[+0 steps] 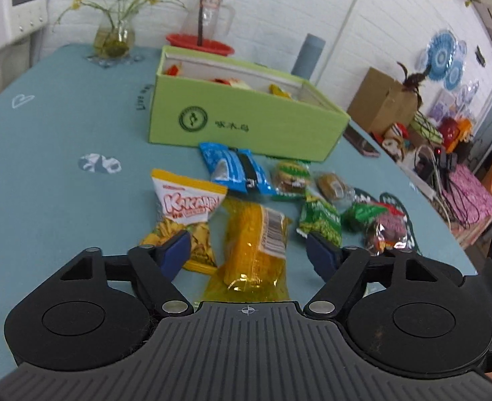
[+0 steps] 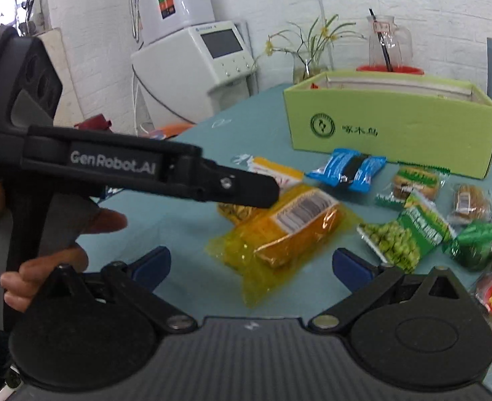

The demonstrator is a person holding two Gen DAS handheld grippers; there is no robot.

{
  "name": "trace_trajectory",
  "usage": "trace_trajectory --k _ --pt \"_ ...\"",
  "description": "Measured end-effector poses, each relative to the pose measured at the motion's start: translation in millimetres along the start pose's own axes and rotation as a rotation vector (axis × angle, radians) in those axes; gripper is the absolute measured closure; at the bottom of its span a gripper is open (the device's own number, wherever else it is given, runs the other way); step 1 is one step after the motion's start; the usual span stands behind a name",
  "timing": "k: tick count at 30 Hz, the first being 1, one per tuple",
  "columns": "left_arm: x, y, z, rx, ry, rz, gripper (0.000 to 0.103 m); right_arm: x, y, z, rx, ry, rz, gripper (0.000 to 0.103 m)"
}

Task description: Organize snacks

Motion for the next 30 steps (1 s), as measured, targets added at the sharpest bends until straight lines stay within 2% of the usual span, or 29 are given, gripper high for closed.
trace_trajectory --k 1,3,5,7,11,14,17,19,21,23,26,29,30 --pt "-3.3 1.2 3.3 -0.018 0.0 -0.014 0.061 -4.1 1.3 -1.4 0.009 0.002 -0.009 0.001" --pt "-8.0 5.7 9.1 -0.047 -0.007 -0.043 0.062 -12.1 0.9 -1.7 0.014 0.017 -0.027 0.001" --pt "-11.5 9.6 12.8 -0.06 0.004 -0.066 0.07 -17.6 0.2 -3.3 0.017 -0.005 -0.038 0.001" --pt "-13.6 16.2 15.7 -0.056 0.034 -0.093 0.085 -20.2 0.1 -7.3 0.019 -0.034 -0.051 0.001" --pt "-7.4 27.9 23.8 -0.031 0.084 -0.108 0.085 -4.7 10.5 -11.8 0.084 -0.031 -0.049 0.001" --pt "0.0 39.8 41.9 -0.006 0.13 -0.112 0.082 15.6 22.2 -11.7 0.129 -0.026 -0.054 0.001" --pt "6.5 48.4 60.3 -0.009 0.144 -0.117 0.076 33.4 31.9 -7.8 0.151 -0.009 -0.06 0.001" --pt "10.2 44.5 61.7 -0.006 0.118 -0.097 0.058 41.2 32.2 -4.7 0.135 0.006 -0.032 0.001" --pt "13.3 38.1 57.5 0.002 0.071 -0.074 0.049 46.4 30.8 -1.4 0.115 0.028 0.004 0.001" --pt "11.7 30.9 52.1 0.015 0.056 -0.073 0.048 47.7 30.1 4.2 0.084 0.049 0.031 0.001" --pt "2.0 27.3 49.7 0.029 0.081 -0.096 0.046 42.9 29.0 12.0 0.016 0.044 0.044 0.001" --pt "-13.3 31.1 51.3 0.026 0.098 -0.141 0.051 34.0 31.5 15.6 -0.007 0.062 0.038 0.002" --pt "-16.5 33.3 51.9 0.025 0.106 -0.145 0.053 30.1 33.2 16.1 -0.009 0.068 0.029 0.006"
Point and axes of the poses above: each gripper's, at about its wrist camera, not at the fingertips, and x roughly against the way its jaws point, z to its right, y to its underside, the point moved 3 cm from there along -x, roughly the way its jaws point, and after that the axes turned 14 degrees about -x, right-handed, at the moved point
